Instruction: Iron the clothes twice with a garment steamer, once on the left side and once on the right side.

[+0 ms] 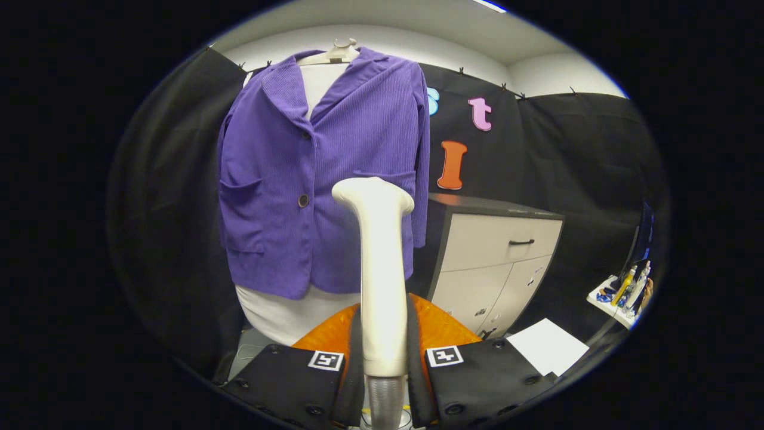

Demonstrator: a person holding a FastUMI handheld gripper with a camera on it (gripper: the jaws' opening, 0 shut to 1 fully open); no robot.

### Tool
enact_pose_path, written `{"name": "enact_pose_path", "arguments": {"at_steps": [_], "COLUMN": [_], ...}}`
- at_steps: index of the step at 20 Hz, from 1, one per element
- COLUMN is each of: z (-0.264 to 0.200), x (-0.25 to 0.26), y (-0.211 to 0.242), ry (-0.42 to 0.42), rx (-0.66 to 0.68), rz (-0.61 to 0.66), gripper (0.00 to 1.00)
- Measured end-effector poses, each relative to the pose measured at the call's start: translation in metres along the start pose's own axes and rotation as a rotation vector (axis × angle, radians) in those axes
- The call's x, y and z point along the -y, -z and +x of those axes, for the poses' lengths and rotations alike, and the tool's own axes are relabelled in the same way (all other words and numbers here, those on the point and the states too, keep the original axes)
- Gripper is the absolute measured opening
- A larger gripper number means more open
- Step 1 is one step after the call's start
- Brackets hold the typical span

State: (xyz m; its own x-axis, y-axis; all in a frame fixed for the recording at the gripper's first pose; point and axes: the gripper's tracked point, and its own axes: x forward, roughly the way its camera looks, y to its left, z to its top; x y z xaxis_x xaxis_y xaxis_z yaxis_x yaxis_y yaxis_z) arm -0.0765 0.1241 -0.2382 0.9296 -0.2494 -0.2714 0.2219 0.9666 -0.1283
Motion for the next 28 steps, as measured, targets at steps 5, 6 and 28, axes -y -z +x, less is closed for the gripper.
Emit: {"name": "enact_pose_path", "arguments": {"at_steps": [5, 6, 28], "z": [-0.010, -0.013, -0.021], "x": [0.000, -0.001, -0.145], "y": [-0.066, -0.080, -0.227], "ry": [-0.006, -0.007, -0.289], "rx": [0.114, 0.136, 0.372], "rz": [-0.006, -0.005, -0.018], "gripper": [0.37, 0.37, 0.37]}}
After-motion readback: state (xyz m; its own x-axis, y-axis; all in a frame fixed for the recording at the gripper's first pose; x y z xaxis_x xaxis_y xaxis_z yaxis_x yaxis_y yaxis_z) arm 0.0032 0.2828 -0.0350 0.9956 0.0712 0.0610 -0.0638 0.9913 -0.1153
